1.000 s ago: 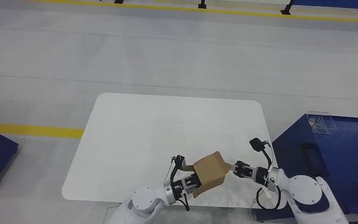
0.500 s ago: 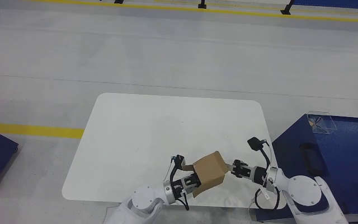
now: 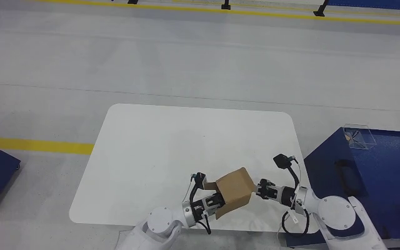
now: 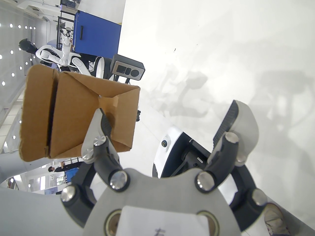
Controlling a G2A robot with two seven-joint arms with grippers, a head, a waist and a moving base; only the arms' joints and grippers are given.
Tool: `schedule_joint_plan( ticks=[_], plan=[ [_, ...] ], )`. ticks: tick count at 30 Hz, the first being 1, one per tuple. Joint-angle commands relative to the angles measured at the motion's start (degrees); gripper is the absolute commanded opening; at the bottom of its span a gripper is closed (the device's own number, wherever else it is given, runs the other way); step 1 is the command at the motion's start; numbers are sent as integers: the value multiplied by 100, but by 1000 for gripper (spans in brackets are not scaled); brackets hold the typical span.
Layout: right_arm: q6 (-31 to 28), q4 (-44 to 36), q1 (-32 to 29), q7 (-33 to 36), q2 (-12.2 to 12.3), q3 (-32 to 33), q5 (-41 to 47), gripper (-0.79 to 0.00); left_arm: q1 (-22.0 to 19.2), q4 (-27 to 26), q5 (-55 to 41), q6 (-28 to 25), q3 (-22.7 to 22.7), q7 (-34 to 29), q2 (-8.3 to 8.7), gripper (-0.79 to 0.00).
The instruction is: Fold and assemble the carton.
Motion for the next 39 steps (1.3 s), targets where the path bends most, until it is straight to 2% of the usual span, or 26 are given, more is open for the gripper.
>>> schedule_joint_plan(
  ticks=[1, 12, 17, 25, 32, 36, 39],
  plan=[
    [12, -4, 9, -6, 2, -24, 3, 0, 0, -4, -6, -1, 1, -10, 0, -785],
    [104, 79, -84, -342, 30, 202, -35, 0, 27, -9, -14, -8, -8, -33, 6, -785],
    [92, 92, -153, -121, 40, 95, 32, 0, 31, 6, -34, -21, -4, -58, 5, -785],
    [64, 68, -65, -189, 29, -148, 83, 0, 9, 22, -43, -21, 31, -76, -5, -785],
    [23, 87, -57, -325, 36, -61, 229, 0, 42, 1, -55, -62, 0, -91, 6, -785],
    [15, 35, -214, -945, 44, 347, 188, 0, 56, 23, -80, -100, -38, -127, 16, -785],
    [202, -162, -515, -2052, 39, 796, -479, 0, 43, 35, -73, -84, -56, -146, 22, -785]
  ],
)
